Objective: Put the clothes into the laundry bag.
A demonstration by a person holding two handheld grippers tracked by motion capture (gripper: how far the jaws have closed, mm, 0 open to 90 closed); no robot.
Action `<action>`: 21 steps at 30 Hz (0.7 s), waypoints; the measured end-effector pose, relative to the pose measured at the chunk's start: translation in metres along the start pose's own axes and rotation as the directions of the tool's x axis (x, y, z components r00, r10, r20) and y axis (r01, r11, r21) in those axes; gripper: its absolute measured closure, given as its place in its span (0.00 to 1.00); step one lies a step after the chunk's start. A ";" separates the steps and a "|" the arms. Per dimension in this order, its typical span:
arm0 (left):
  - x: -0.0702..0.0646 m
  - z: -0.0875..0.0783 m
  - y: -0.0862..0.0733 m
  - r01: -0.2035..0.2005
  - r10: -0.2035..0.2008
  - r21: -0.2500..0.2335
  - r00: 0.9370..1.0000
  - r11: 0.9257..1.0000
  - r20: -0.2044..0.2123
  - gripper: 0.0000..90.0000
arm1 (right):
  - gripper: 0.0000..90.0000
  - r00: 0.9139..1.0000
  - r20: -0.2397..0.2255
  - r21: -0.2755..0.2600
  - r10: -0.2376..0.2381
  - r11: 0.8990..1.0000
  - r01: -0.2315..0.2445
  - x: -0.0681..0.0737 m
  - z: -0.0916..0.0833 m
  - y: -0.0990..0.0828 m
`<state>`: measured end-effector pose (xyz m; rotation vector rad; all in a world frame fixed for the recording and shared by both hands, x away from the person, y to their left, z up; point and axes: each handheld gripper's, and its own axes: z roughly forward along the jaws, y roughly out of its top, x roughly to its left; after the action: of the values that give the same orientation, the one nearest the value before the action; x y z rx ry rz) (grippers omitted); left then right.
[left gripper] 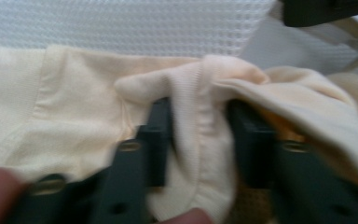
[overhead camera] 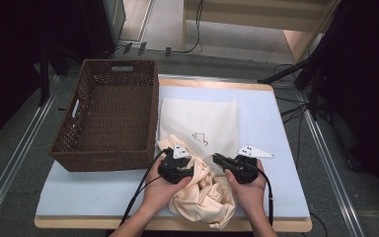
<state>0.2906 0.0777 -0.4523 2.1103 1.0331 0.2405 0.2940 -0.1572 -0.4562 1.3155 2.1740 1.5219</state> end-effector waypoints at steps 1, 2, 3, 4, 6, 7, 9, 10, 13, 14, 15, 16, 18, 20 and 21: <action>-0.001 -0.003 0.001 0.005 -0.005 -0.020 1.000 1.000 0.015 0.83 | 0.98 1.000 0.001 -0.002 0.002 1.000 -0.002 0.000 0.000 0.000; -0.001 -0.006 0.001 0.011 -0.010 -0.033 0.999 0.999 0.043 0.85 | 0.98 1.000 0.000 -0.005 0.002 1.000 -0.002 -0.001 -0.001 0.000; -0.001 -0.009 0.002 0.016 -0.014 -0.043 0.998 0.999 0.064 0.86 | 0.98 1.000 -0.001 -0.004 0.007 1.000 -0.007 0.000 -0.001 0.001; -0.001 -0.011 0.002 0.016 -0.012 -0.047 0.996 0.999 0.084 0.88 | 0.98 1.000 -0.001 -0.004 0.008 1.000 -0.008 0.000 -0.001 0.001; -0.004 -0.012 0.003 0.006 0.000 -0.043 0.992 0.999 0.128 0.90 | 0.98 1.000 0.000 -0.005 0.000 1.000 0.000 0.000 0.000 0.001; -0.008 -0.012 0.003 -0.009 0.015 -0.045 0.990 0.999 0.139 0.90 | 0.98 1.000 0.002 -0.006 0.001 1.000 -0.001 0.000 0.000 0.001; -0.016 -0.013 0.004 -0.032 0.041 -0.052 0.984 0.998 0.171 0.91 | 0.98 1.000 0.002 -0.008 0.002 1.000 -0.002 0.001 0.000 0.001; -0.020 -0.014 0.004 -0.045 0.056 -0.060 0.980 0.997 0.193 0.91 | 0.98 1.000 0.003 -0.007 0.003 1.000 -0.003 0.001 0.000 0.001; -0.030 -0.010 0.006 -0.078 0.096 -0.080 0.964 0.994 0.247 0.91 | 0.98 1.000 0.001 -0.010 0.005 1.000 -0.005 0.001 0.000 0.002; -0.033 -0.006 0.007 -0.081 0.098 -0.076 0.964 0.994 0.249 0.91 | 0.98 1.000 0.001 -0.009 0.009 1.000 -0.009 0.001 -0.001 0.002; -0.034 -0.002 0.008 -0.078 0.092 -0.067 0.967 0.995 0.237 0.91 | 0.98 1.000 -0.001 -0.012 0.007 1.000 -0.007 0.001 -0.001 0.002; -0.034 0.002 0.009 -0.074 0.086 -0.062 0.971 0.995 0.224 0.91 | 0.98 1.000 -0.002 -0.015 0.007 1.000 -0.007 0.001 -0.001 0.003; -0.033 0.013 0.009 -0.061 0.066 -0.032 0.982 0.998 0.176 0.90 | 0.98 1.000 -0.009 -0.024 0.004 1.000 -0.004 0.002 -0.003 0.004; -0.032 0.024 0.008 -0.058 0.058 -0.008 0.994 0.998 0.091 0.90 | 0.98 1.000 -0.011 -0.031 0.001 1.000 -0.001 0.003 -0.005 0.005; -0.030 0.028 0.007 -0.052 0.052 -0.002 0.997 0.999 0.061 0.89 | 0.98 1.000 -0.016 -0.034 0.002 0.999 -0.002 0.004 -0.006 0.006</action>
<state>0.2881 0.0374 -0.4619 2.1329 0.9437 0.2003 0.2916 -0.1576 -0.4472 1.2996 2.1473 1.5688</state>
